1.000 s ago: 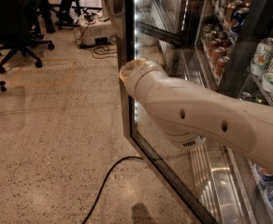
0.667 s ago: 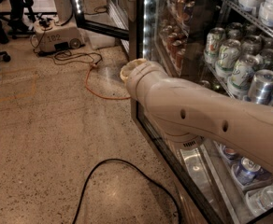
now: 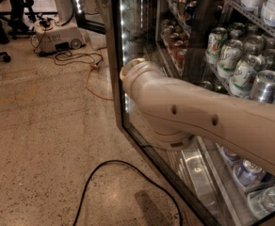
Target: Close right fridge door
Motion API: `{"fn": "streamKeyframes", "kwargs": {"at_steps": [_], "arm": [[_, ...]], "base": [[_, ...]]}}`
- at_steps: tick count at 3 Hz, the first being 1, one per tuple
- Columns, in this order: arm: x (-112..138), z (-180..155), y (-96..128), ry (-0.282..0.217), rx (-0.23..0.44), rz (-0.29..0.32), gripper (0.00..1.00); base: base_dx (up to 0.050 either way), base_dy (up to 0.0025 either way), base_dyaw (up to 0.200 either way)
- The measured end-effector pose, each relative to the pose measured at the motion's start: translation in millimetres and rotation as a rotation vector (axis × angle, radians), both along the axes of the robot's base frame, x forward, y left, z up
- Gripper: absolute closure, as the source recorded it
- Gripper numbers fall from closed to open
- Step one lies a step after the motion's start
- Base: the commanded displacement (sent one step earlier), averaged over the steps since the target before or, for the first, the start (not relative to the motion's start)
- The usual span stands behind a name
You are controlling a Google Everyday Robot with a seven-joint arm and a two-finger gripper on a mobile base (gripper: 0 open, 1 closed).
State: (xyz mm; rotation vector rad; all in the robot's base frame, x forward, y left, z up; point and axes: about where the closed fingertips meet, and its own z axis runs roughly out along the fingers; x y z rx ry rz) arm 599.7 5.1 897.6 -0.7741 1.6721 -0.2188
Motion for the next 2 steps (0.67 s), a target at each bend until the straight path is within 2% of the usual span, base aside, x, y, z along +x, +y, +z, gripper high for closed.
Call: {"fn": "streamKeyframes", "kwargs": {"at_steps": [1, 2], "arm": [[5.4, -0.9, 9.4, 0.001, -0.012, -0.026, 1.0], [5.0, -0.9, 12.1, 0.002, -0.012, -0.026, 1.0]], "base": [[0.0, 0.0, 0.0], [0.0, 0.00015, -0.196]]}}
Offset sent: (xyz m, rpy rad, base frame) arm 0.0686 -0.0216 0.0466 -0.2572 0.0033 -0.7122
